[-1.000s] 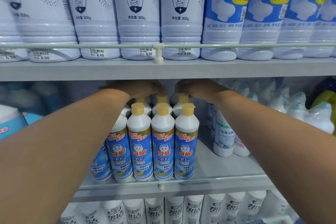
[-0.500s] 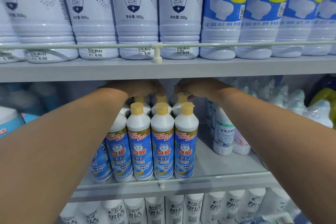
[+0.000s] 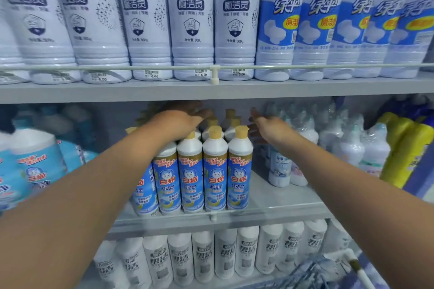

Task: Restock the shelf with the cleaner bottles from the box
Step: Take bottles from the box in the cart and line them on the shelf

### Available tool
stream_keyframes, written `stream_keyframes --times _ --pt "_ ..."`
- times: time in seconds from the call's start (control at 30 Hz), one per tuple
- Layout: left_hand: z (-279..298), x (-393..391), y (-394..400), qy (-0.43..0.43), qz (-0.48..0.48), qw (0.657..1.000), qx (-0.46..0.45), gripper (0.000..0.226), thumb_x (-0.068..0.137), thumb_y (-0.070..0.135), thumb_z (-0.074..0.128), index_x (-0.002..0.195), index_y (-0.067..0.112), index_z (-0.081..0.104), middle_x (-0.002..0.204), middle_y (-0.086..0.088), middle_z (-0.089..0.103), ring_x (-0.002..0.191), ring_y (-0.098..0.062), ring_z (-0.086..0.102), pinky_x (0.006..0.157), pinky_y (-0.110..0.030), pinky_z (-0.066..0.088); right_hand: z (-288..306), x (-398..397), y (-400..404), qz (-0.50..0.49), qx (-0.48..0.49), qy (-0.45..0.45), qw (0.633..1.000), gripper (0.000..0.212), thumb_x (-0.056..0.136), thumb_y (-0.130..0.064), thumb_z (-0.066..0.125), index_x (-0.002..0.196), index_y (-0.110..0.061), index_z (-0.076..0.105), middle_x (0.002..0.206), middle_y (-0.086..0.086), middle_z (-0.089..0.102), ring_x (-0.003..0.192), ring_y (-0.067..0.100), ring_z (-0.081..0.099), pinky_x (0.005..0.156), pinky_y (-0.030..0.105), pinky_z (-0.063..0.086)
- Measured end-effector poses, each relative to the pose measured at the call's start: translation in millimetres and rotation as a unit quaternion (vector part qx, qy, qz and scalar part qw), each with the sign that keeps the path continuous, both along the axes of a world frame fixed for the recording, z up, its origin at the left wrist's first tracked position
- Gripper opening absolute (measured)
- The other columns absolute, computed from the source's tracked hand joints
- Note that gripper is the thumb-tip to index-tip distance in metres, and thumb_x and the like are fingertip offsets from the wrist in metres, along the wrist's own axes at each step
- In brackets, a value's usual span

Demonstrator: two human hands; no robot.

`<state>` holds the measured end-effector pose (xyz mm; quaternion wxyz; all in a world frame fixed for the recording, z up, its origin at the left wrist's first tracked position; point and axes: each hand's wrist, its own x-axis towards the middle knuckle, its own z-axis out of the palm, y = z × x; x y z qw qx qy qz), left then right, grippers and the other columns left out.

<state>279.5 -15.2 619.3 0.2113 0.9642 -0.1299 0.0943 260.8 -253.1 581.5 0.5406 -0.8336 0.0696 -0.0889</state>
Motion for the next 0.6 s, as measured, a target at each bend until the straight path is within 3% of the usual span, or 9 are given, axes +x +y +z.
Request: stream_keyframes --times 0.07,0.1,0.2,0.27,0.33,0.43,0.5,0.6 --pt "-18.7 -17.9 17.3 -0.067 0.015 0.997 -0.032 0.058 0.090 0.069 0.046 0.115 0.022 0.069 0.108 -0.006 0.070 0.099 -0.026 0.062 0.082 -0.034 0.050 -22.4 -26.9 2.9 -0.017 0.022 -0.012 1.000 0.063 0.100 -0.063 0.034 0.120 -0.013 0.065 0.113 0.009 0.071 0.100 0.024 0.069 0.096 0.048 0.056" --pt "-32.3 -28.5 26.7 -0.114 0.002 0.991 -0.065 0.054 0.090 0.065 0.050 0.112 0.020 0.071 0.106 -0.004 0.070 0.100 -0.025 0.062 0.082 -0.034 0.050 -36.0 -43.0 5.6 -0.017 0.026 -0.012 0.999 0.065 0.098 -0.066 0.032 0.119 -0.016 0.066 0.115 0.007 0.071 0.102 0.022 0.069 0.097 0.048 0.055" --pt "-77.6 -62.8 50.0 -0.258 -0.063 0.955 -0.130 0.052 0.090 0.054 0.053 0.126 0.018 0.068 0.131 -0.002 0.065 0.127 -0.022 0.053 0.108 -0.039 0.042 -82.8 -79.2 17.1 -0.001 -0.017 -0.017 1.000 0.073 0.090 -0.077 0.029 0.124 -0.023 0.066 0.125 -0.002 0.069 0.114 0.015 0.064 0.103 0.044 0.050" --pt "-110.1 -82.5 59.2 -0.289 -0.071 0.946 -0.126 0.051 0.093 0.051 0.056 0.130 0.017 0.066 0.142 -0.002 0.058 0.139 -0.021 0.043 0.116 -0.041 0.034 -109.4 -100.4 28.2 0.003 -0.081 -0.028 0.996 0.058 0.100 -0.062 0.033 0.133 -0.022 0.060 0.133 -0.004 0.062 0.118 0.011 0.057 0.099 0.030 0.042" --pt "-142.8 -94.3 64.1 -0.289 -0.070 0.951 -0.085 0.049 0.095 0.047 0.057 0.136 0.019 0.061 0.153 -0.002 0.045 0.147 -0.021 0.032 0.119 -0.044 0.029 -131.1 -115.8 41.3 0.012 -0.121 -0.047 0.992 0.044 0.106 -0.046 0.037 0.140 -0.023 0.053 0.133 -0.007 0.059 0.115 0.005 0.052 0.092 0.024 0.037" --pt "-181.6 -108.1 65.5 -0.235 -0.078 0.968 -0.034 0.057 0.094 0.053 0.049 0.143 0.023 0.053 0.159 -0.004 0.035 0.150 -0.023 0.024 0.119 -0.050 0.028 -157.7 -129.0 55.9 0.020 -0.199 -0.063 0.978 0.042 0.105 -0.041 0.044 0.143 -0.024 0.046 0.128 -0.011 0.053 0.118 0.007 0.049 0.092 0.023 0.035" --pt "-202.4 -115.4 64.6 -0.182 -0.071 0.981 -0.013 0.061 0.095 0.056 0.047 0.147 0.024 0.049 0.161 -0.004 0.031 0.151 -0.025 0.020 0.121 -0.048 0.025 -176.2 -133.6 59.8 0.028 -0.258 -0.050 0.964 0.047 0.103 -0.045 0.044 0.144 -0.022 0.042 0.140 0.000 0.051 0.131 0.019 0.046 0.099 0.029 0.038" --pt "-229.8 -134.6 59.8 -0.103 -0.068 0.992 0.002 0.062 0.096 0.054 0.051 0.152 0.028 0.040 0.165 -0.001 0.020 0.153 -0.024 0.010 0.121 -0.045 0.021 -194.8 -152.1 65.4 0.020 -0.349 0.005 0.937 0.066 0.103 -0.049 0.041 0.158 -0.015 0.025 0.165 0.007 0.022 0.153 0.024 0.016 0.119 0.037 0.025"
